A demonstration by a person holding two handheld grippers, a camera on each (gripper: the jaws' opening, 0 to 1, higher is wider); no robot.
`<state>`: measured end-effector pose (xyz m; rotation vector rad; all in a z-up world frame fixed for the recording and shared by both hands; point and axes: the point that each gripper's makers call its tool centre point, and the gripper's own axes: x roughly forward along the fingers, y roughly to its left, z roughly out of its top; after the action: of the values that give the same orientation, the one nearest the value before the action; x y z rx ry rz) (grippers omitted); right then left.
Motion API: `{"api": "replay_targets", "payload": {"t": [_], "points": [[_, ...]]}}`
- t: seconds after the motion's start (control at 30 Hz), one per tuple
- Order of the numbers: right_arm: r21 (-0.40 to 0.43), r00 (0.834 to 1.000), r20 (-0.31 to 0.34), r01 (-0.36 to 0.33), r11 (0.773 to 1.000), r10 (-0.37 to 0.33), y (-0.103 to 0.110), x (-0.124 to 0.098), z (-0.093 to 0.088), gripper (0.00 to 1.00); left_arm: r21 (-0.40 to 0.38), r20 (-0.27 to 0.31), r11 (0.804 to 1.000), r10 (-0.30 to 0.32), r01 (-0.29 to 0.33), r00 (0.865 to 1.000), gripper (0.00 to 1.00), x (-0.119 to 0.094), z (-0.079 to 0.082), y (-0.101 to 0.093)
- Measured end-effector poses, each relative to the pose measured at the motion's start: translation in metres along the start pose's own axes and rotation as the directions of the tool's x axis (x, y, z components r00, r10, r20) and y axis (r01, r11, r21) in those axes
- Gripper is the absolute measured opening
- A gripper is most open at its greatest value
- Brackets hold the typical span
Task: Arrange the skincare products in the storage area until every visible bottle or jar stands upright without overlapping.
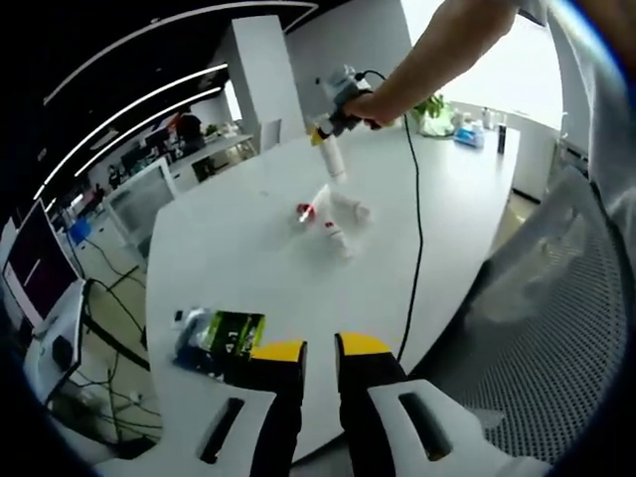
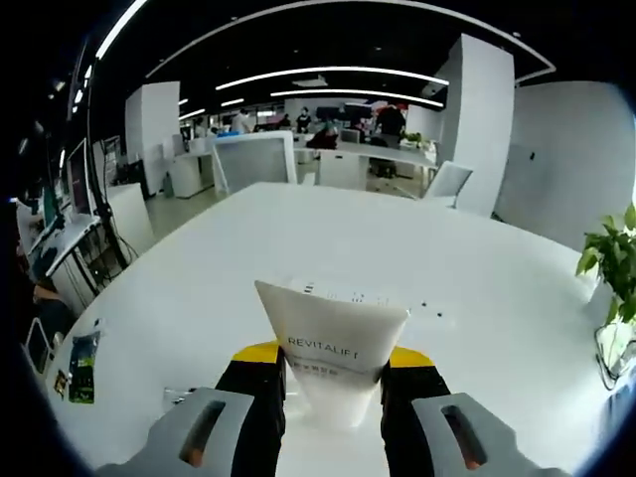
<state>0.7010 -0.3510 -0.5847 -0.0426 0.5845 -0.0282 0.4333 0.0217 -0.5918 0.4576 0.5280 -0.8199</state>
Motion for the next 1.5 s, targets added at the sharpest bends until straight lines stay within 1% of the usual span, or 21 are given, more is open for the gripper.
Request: {"api": "replay_targets", "payload": {"t": [0.2,0.27,0.37,0.6,0.7,0.83,0.9,1.2,1.27,1.5], "points": [[0.015,1.000,-0.007,-0.004,1.000,0.005,0.0019,0.0027,-0.0062,0.32,0.002,-0.003,1.000,-0.002,0.002,1.000,0.10,0.0001,-0.0006,-0.0005],[0.033,1.000,-0.011,0.000,0.999,0.000,0.0012,0.0031,-0.0105,0.32,0.001,-0.004,1.000,-0.003,0.003,1.000,0.10,0.0001,-0.0007,-0.0007],[0.043,1.000,0.017,0.003,0.999,-0.003,0.0017,0.0023,-0.0094,0.32,0.000,-0.003,1.000,-0.006,0.006,1.000,0.10,0.0002,-0.0007,-0.0012],[0.051,1.000,0.029,0.008,0.999,-0.009,-0.0007,0.0024,-0.0097,0.33,0.003,-0.007,1.000,-0.014,0.014,1.000,0.09,0.0005,-0.0012,-0.0028],[0.050,1.000,0.031,0.002,0.999,-0.004,0.0000,0.0021,-0.0091,0.33,0.001,-0.008,1.000,-0.016,0.016,1.000,0.09,0.0004,-0.0015,-0.0032],[0.003,0.999,0.023,-0.025,1.000,0.025,0.0043,0.0037,-0.0078,0.33,0.003,-0.008,1.000,-0.021,0.021,1.000,0.09,0.0005,-0.0014,-0.0044],[-0.003,0.999,0.020,-0.026,1.000,0.026,0.0046,0.0048,-0.0068,0.33,0.001,-0.008,1.000,-0.018,0.018,1.000,0.09,0.0004,-0.0014,-0.0039],[0.001,1.000,0.014,-0.028,1.000,0.028,0.0029,0.0067,-0.0061,0.33,-0.005,-0.008,1.000,-0.013,0.013,1.000,0.09,-0.0003,-0.0013,-0.0030],[0.013,1.000,0.013,-0.025,1.000,0.025,0.0015,0.0039,-0.0079,0.33,-0.005,-0.008,1.000,-0.007,0.007,1.000,0.09,-0.0004,-0.0015,-0.0019],[0.009,1.000,0.011,-0.023,1.000,0.023,0.0000,0.0002,-0.0095,0.34,-0.003,-0.008,1.000,-0.007,0.007,1.000,0.09,-0.0005,-0.0014,-0.0019]]}}
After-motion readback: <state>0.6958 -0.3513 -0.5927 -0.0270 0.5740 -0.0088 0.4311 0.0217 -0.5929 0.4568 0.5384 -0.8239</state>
